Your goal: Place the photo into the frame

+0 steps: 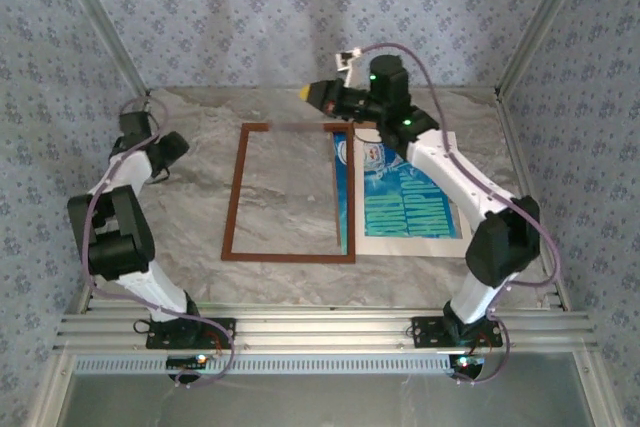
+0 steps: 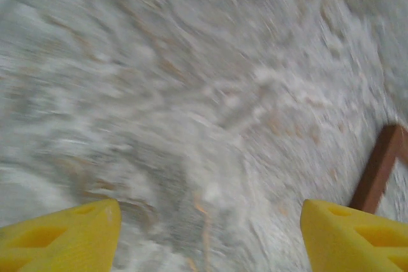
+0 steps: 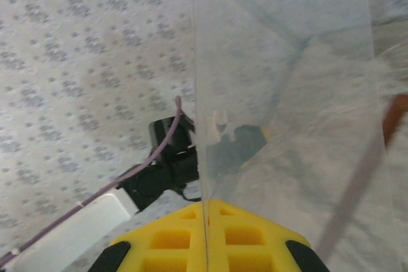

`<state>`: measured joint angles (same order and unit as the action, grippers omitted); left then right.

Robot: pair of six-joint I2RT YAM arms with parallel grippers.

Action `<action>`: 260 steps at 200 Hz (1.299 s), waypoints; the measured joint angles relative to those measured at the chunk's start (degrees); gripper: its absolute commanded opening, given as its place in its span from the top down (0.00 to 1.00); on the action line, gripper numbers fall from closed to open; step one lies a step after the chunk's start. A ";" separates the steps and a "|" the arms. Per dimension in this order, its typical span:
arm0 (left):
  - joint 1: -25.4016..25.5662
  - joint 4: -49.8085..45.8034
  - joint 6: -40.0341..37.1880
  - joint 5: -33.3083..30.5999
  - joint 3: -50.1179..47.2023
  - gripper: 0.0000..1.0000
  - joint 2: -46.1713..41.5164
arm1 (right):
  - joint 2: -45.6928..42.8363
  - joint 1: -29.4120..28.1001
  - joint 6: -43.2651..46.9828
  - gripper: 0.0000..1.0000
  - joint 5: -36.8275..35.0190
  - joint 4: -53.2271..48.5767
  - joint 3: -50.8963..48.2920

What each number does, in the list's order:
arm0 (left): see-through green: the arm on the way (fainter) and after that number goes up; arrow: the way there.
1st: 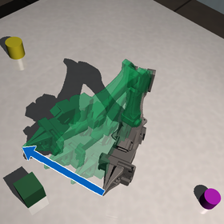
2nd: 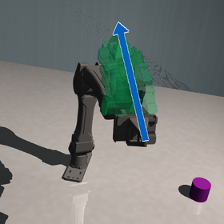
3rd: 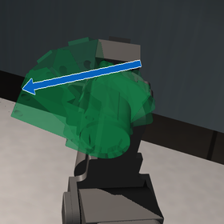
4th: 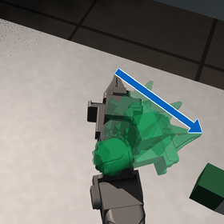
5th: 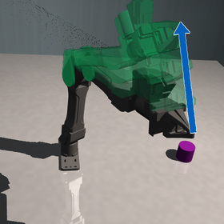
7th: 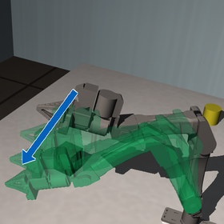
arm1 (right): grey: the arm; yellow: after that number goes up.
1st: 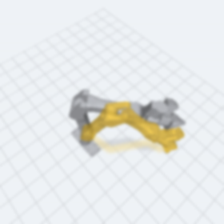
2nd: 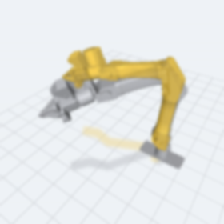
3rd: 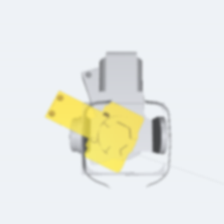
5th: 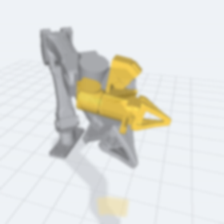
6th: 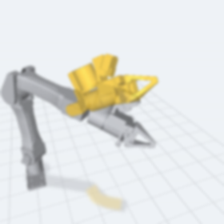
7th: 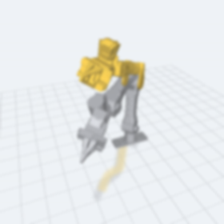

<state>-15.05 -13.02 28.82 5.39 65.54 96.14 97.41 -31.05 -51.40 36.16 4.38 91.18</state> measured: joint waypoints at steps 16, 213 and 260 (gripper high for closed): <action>-2.91 2.64 1.97 -0.76 -3.19 0.23 -2.93 | 2.08 -2.71 -3.98 1.00 -0.33 4.15 -0.04; 9.20 14.43 8.63 0.59 -20.63 0.18 -20.09 | 21.49 1.92 3.13 1.00 -8.48 -2.84 -12.70; 10.36 14.60 7.80 0.63 -20.81 0.18 -20.06 | 20.72 2.38 2.99 1.00 -9.11 0.33 -15.58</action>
<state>-4.69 1.58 36.62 6.02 44.73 76.07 118.13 -28.67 -48.40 27.05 4.71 75.59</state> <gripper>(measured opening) 0.818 0.055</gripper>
